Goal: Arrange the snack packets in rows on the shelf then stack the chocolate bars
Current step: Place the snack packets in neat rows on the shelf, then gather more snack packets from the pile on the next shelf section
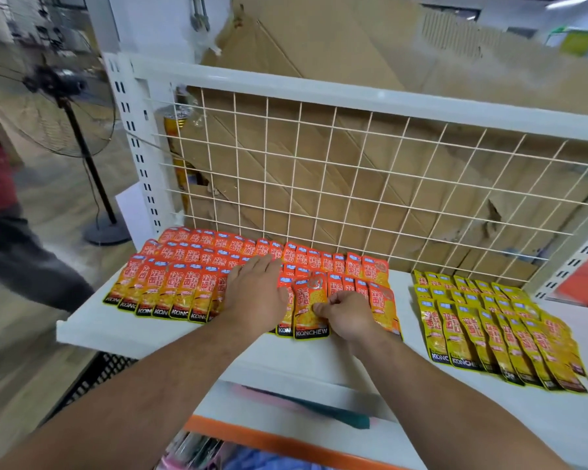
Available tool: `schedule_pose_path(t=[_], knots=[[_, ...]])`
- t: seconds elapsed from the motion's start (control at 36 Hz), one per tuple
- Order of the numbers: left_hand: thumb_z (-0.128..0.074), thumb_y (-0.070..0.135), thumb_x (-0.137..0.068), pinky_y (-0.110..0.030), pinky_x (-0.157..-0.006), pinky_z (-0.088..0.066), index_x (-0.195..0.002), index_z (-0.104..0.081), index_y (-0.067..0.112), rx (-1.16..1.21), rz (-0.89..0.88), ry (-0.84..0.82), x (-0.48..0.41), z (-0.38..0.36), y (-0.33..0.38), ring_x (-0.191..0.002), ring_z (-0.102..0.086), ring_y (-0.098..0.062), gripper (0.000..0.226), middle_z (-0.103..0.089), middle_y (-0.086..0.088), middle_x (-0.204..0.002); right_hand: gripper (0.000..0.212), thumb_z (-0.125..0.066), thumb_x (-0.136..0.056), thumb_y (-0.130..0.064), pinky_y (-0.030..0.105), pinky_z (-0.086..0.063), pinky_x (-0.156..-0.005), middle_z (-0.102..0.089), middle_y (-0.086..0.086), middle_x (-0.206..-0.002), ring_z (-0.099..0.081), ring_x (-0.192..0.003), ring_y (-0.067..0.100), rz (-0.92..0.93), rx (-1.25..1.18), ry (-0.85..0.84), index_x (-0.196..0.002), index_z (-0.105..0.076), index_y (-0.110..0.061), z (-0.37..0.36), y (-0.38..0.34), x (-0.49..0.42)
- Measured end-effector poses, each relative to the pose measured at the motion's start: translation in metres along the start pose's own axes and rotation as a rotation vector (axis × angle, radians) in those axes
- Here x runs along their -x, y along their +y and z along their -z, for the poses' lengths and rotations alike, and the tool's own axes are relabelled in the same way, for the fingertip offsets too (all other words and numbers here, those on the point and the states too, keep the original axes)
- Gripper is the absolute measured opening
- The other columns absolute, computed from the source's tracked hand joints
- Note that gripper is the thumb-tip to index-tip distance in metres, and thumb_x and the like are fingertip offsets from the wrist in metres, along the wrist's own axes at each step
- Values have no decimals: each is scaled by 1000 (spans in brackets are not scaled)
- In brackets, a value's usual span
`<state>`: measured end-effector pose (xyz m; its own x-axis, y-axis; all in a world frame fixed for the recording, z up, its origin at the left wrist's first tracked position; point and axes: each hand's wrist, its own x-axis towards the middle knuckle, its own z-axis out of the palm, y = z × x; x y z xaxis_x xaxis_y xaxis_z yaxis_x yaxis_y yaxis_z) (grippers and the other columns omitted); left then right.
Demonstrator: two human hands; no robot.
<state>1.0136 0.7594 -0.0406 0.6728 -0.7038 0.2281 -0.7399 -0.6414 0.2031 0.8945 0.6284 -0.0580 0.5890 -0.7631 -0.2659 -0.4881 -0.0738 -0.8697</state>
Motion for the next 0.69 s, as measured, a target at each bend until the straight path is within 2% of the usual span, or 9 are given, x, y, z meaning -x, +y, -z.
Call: schedule_pose_path(t=[0.08, 0.14, 0.22, 0.31, 0.42, 0.53, 0.69], knots=[[-45, 45, -98, -41, -120, -17, -153, -30, 26, 4, 21, -21, 0, -1, -6, -148, -22, -17, 60, -29, 3, -159, 31, -81, -81, -17, 35, -48, -65, -63, 4, -69, -59, -67, 23, -21, 59, 24, -61, -56, -15, -7, -5, -4], [-45, 45, -98, -42, -121, -17, -153, -29, 25, 15, 34, -35, 1, -2, -10, -148, -22, -18, 61, -29, 3, -160, 24, -78, -83, -28, 38, -54, -70, -69, 5, -76, -65, -77, 26, -9, 192, 34, -68, -66, -13, -11, -8, -6], [-45, 45, -98, -44, -120, -18, -153, -29, 24, 20, 41, -38, 2, -2, -13, -147, -24, -19, 61, -30, 2, -159, 30, -68, -89, -39, 29, -47, -65, -69, 4, -80, -65, -78, 26, 23, 444, 50, -80, -70, -11, -11, -12, -3], [-44, 44, -98, -45, -120, -18, -153, -28, 23, 19, 42, -49, 2, -1, -15, -147, -24, -19, 61, -30, 1, -159, 32, -62, -89, -44, 29, -47, -69, -71, 6, -95, -67, -88, 29, 30, 577, 97, -90, -68, -13, -12, -14, -2], [-43, 44, -99, -45, -121, -17, -153, -27, 24, 26, 40, -58, 4, 0, -14, -147, -23, -19, 61, -29, 1, -160, 27, -58, -90, -41, 33, -52, -75, -70, 7, -102, -66, -92, 31, 49, 656, 107, -92, -65, -15, -13, -17, -3], [-42, 44, -99, -44, -120, -16, -154, -25, 23, 18, 30, -61, 5, 0, -13, -148, -22, -18, 61, -26, 2, -161, 29, -54, -93, -38, 34, -50, -76, -70, 9, -109, -66, -98, 32, 67, 733, 126, -104, -66, -14, -15, -16, -2], [-44, 44, -98, -44, -120, -18, -154, -26, 23, 35, 0, -69, 7, -1, -12, -148, -21, -17, 62, -27, 3, -160, 29, -49, -97, -40, 32, -50, -72, -70, 6, -103, -66, -92, 29, 108, 791, 143, -99, -65, -16, -16, -14, 1]])
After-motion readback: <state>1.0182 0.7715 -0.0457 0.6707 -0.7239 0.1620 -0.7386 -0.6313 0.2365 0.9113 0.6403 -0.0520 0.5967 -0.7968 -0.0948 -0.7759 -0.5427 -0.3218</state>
